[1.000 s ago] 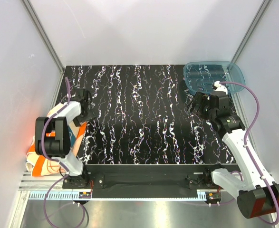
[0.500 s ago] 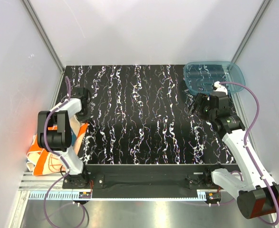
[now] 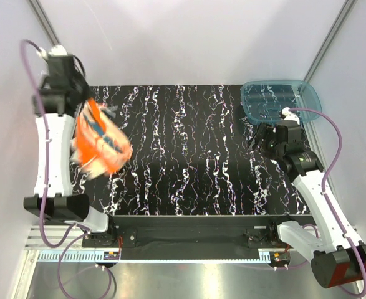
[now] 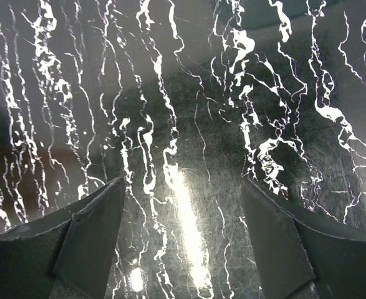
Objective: Roll the towels
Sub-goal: Grab a towel with the left arm, then move the towel to the center of the board
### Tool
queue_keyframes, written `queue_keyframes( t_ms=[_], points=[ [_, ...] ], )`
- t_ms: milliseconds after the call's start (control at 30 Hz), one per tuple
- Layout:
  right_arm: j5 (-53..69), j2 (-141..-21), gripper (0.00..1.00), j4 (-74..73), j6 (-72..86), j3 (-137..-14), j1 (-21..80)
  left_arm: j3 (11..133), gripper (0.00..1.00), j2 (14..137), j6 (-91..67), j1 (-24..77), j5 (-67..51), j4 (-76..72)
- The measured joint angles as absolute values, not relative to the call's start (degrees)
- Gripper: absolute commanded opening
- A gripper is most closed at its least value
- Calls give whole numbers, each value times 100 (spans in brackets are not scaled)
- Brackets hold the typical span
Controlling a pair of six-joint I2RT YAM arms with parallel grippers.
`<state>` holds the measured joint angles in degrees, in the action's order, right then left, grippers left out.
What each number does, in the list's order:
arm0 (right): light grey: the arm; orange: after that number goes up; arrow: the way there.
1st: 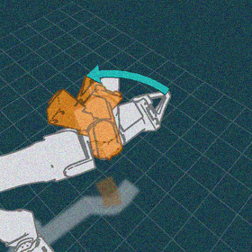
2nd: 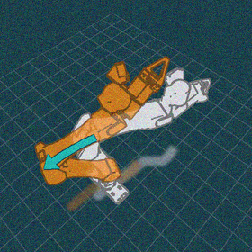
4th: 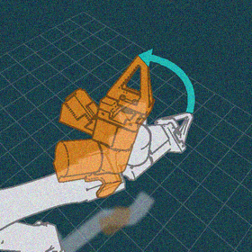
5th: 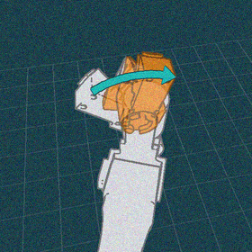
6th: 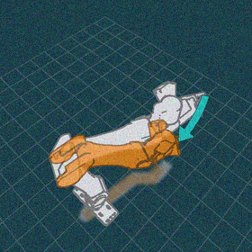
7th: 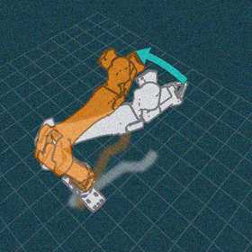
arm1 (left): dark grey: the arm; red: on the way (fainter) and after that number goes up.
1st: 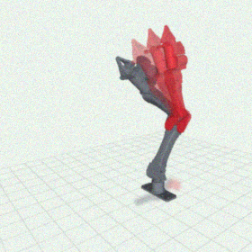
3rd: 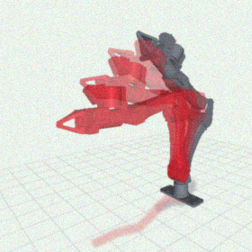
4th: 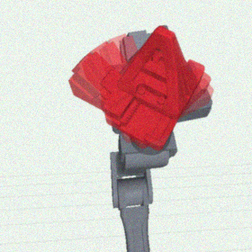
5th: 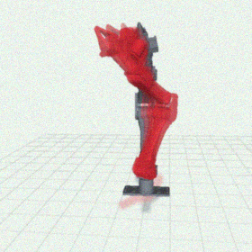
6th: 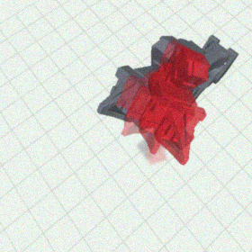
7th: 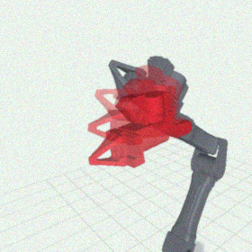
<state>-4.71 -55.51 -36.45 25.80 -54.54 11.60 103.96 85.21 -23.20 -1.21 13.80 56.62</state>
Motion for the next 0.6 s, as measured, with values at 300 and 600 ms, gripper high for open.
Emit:
queue_keyframes(
  t_ms=[300,600],
  points=[
    [-379,-5393,82,-3879,2617,-5806,1162,13786,0,8020,-2104,-97,808,6163],
    [-392,-5282,84,-4167,2617,-5955,1162,11642,0,6274,-2189,-99,34,4768]
  ],
)
